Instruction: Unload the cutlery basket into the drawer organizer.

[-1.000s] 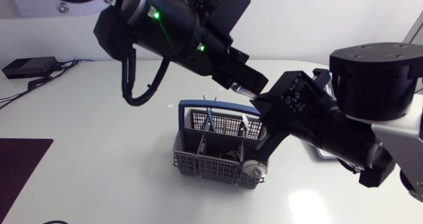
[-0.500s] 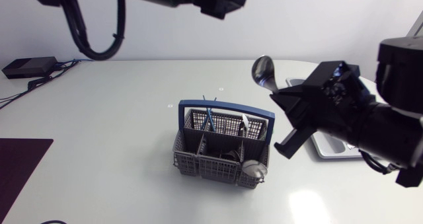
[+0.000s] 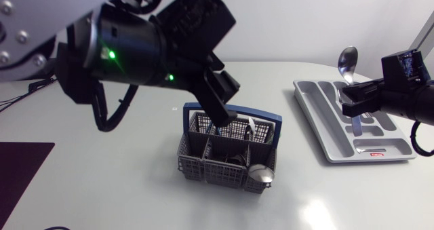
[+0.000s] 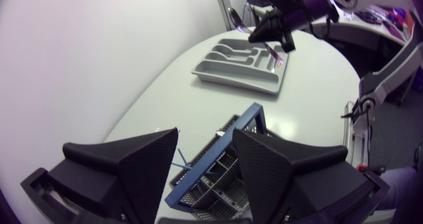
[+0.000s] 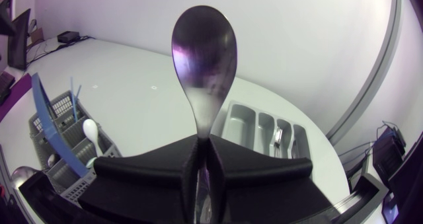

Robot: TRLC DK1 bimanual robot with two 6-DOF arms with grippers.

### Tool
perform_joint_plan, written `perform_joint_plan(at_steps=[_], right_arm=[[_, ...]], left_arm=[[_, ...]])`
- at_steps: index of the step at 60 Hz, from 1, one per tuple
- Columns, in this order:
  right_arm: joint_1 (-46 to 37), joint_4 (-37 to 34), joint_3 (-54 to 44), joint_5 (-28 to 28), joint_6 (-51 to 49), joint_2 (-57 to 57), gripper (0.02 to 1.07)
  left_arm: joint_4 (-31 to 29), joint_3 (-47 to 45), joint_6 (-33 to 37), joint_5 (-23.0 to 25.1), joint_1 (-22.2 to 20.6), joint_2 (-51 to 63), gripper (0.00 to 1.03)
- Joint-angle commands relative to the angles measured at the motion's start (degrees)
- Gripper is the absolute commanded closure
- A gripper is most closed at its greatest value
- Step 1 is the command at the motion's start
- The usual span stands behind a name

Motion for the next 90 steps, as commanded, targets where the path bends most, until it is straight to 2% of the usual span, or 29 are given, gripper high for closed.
perform_joint_plan(at_steps=[1, 10, 18, 41, 53, 90], right_arm=[[-3.3, 1.67, 3.11, -1.26, 1.64, 5.64, 1.0], [-9.19, 2.37, 10.5, -4.16, 2.08, 19.08, 1.0], [-12.0, 1.84, 18.23, -4.51, 2.26, 29.89, 1.0], [-14.02, -1.76, 39.68, -4.6, 4.28, 54.41, 1.0], [-13.94, -1.85, 44.33, -4.51, 5.42, 60.65, 1.0], [-14.38, -1.5, 46.44, -2.4, 4.98, 68.39, 0.98]], left_arm=[[0.06, -2.99, 5.32, -1.23, -1.97, 0.51, 0.44], [0.06, -7.12, 9.45, -2.29, -4.08, 0.77, 0.44], [0.23, -11.07, 11.56, -2.29, -5.84, 0.95, 0.44], [4.1, -16.44, 14.02, -2.29, -8.12, 1.03, 0.44], [4.89, -17.58, 14.11, -2.2, -8.3, 0.86, 0.44], [5.68, -19.16, 13.5, -2.2, -10.32, -0.2, 0.44]])
